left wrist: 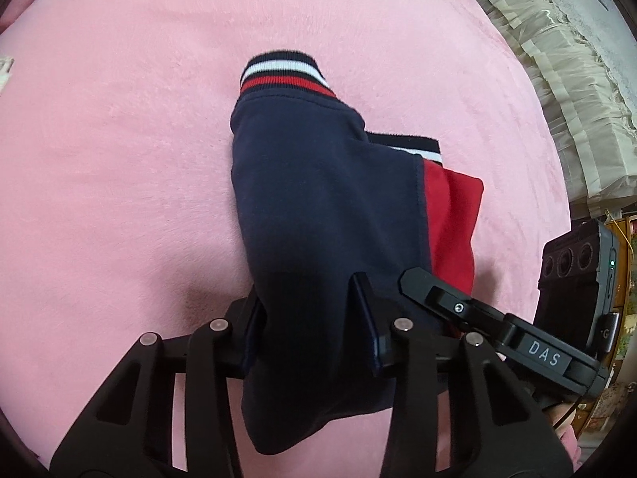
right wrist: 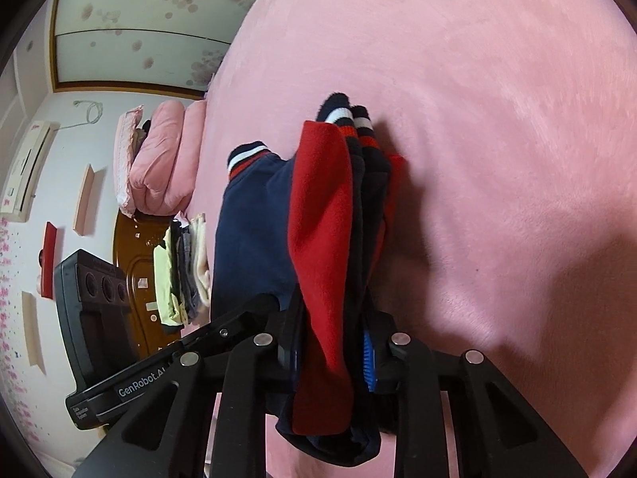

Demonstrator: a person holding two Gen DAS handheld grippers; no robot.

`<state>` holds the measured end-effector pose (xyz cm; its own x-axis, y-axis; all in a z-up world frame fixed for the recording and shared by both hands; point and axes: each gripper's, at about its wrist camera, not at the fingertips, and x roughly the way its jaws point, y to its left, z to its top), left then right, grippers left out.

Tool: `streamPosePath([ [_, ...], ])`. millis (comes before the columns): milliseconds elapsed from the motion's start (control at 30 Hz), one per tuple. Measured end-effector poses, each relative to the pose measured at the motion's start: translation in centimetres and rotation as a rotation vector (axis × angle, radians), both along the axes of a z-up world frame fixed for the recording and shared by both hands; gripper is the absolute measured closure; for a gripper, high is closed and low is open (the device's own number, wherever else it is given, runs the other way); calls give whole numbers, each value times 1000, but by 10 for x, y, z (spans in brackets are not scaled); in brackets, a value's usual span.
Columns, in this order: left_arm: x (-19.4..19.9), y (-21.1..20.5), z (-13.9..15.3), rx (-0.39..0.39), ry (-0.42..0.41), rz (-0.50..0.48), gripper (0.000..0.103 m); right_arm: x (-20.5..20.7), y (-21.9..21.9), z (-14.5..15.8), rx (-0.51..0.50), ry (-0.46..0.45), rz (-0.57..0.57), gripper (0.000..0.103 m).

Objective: Fold large clothes
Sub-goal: 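Lift the jacket bundle with both grippers and carry it toward the green stack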

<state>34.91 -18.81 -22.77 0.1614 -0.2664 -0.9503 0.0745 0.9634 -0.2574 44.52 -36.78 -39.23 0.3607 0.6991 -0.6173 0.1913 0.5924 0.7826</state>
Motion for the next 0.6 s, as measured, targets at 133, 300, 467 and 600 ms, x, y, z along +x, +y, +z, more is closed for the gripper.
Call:
streamPosePath([
  [133, -1, 3, 17, 21, -20, -11, 66, -7, 3, 16, 7, -25, 17, 82],
  [300, -13, 12, 44, 37, -71, -20, 66, -16, 7, 42, 17, -73, 30, 83],
  [467, -17, 54, 84, 40, -144, -19, 66, -20, 30, 77, 25, -142, 43, 83],
  [600, -23, 96, 113, 13, -193, 3, 66, -22, 60, 107, 7, -202, 68, 83],
])
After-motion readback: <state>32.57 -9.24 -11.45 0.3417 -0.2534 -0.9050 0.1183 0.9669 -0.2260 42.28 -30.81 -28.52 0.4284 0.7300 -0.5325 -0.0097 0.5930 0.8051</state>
